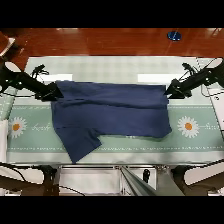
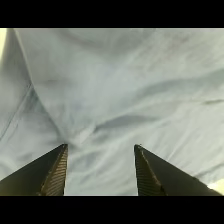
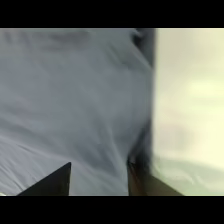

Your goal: Fold the shirts.

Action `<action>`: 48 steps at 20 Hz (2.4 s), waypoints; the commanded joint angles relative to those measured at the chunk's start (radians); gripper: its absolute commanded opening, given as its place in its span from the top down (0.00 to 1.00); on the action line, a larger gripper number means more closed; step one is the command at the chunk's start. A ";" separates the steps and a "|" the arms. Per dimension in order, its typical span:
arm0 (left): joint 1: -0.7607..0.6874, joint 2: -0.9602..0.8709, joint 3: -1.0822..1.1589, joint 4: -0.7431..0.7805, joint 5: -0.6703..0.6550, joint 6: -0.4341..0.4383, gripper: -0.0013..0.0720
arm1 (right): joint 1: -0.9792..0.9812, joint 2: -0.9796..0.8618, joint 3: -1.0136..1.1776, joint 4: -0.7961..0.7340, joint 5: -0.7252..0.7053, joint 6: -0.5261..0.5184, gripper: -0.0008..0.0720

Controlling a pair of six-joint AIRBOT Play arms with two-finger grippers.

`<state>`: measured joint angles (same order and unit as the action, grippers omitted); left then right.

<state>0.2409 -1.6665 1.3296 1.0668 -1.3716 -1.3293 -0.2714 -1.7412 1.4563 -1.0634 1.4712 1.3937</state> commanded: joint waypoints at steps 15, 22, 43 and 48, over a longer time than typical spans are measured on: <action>0.282 0.578 -0.909 -0.084 0.138 0.003 0.29 | -0.207 0.843 -0.888 0.279 -0.379 -0.106 0.43; 0.076 0.538 -0.948 -0.204 0.356 -0.034 0.60 | -0.208 0.843 -0.888 0.269 -0.370 -0.105 0.43; 0.045 0.537 -0.924 -0.301 0.332 0.107 0.95 | -0.097 0.515 -0.978 0.201 -0.408 -0.044 0.53; 0.053 0.538 -0.795 -0.309 0.296 0.107 0.95 | -0.093 0.513 -0.758 0.224 -0.223 -0.179 0.96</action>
<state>0.2882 -1.1297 0.4633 0.7696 -1.0508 -1.2228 -0.3752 -1.2171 0.5854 -0.8547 1.1355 1.2713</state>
